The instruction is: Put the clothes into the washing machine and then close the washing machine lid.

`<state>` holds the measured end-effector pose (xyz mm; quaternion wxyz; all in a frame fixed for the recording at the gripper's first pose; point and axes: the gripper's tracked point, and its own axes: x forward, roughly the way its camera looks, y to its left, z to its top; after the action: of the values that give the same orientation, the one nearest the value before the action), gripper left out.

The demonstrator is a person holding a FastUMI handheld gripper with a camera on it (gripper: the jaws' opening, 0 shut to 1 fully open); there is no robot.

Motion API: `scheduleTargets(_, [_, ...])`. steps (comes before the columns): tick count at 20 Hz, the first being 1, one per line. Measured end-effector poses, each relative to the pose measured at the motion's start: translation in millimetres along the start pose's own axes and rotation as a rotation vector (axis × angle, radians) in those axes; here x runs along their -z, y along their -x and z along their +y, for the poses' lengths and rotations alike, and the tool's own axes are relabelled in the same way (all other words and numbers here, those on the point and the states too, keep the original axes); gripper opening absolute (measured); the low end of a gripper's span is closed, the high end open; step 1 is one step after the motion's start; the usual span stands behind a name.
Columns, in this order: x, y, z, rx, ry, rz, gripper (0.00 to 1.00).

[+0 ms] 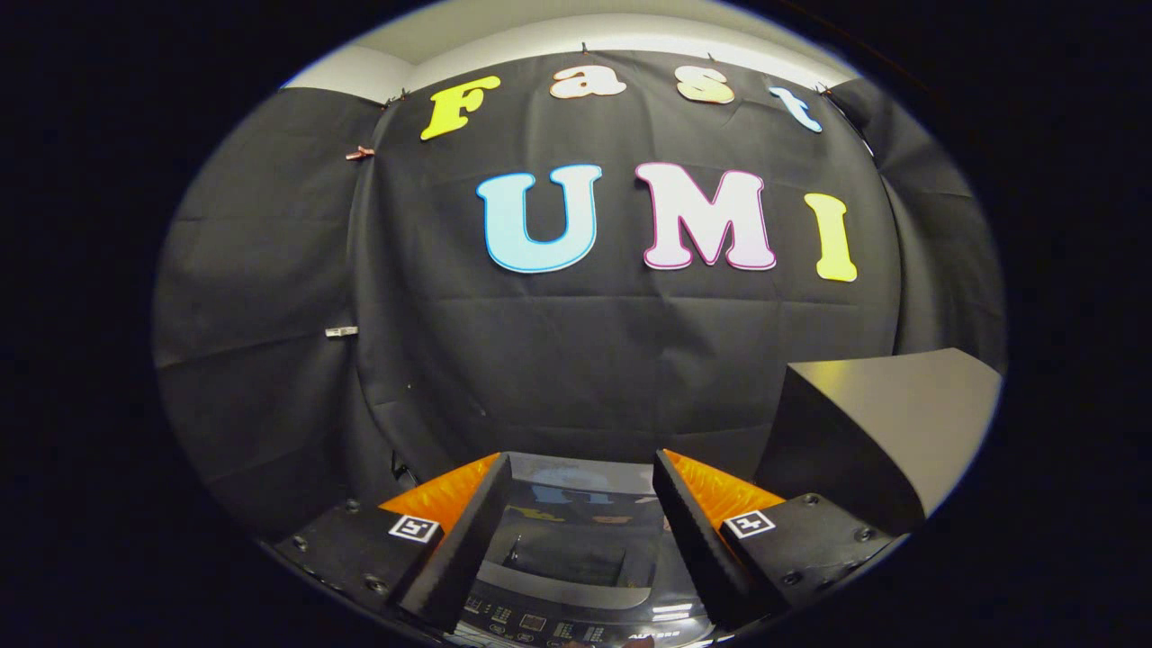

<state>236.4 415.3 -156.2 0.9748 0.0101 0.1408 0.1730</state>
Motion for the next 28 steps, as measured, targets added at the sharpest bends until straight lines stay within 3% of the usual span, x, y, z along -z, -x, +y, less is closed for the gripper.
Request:
scheduleTargets(9, [-69, 109, -22, 0.031, 0.026, -0.169, 0.98])
scheduleTargets(19, [-89, 242, -46, 0.087, -0.019, -0.282, 0.98])
scheduleTargets(28, [-100, 336, -94, 0.191, 0.016, -0.373, 0.98])
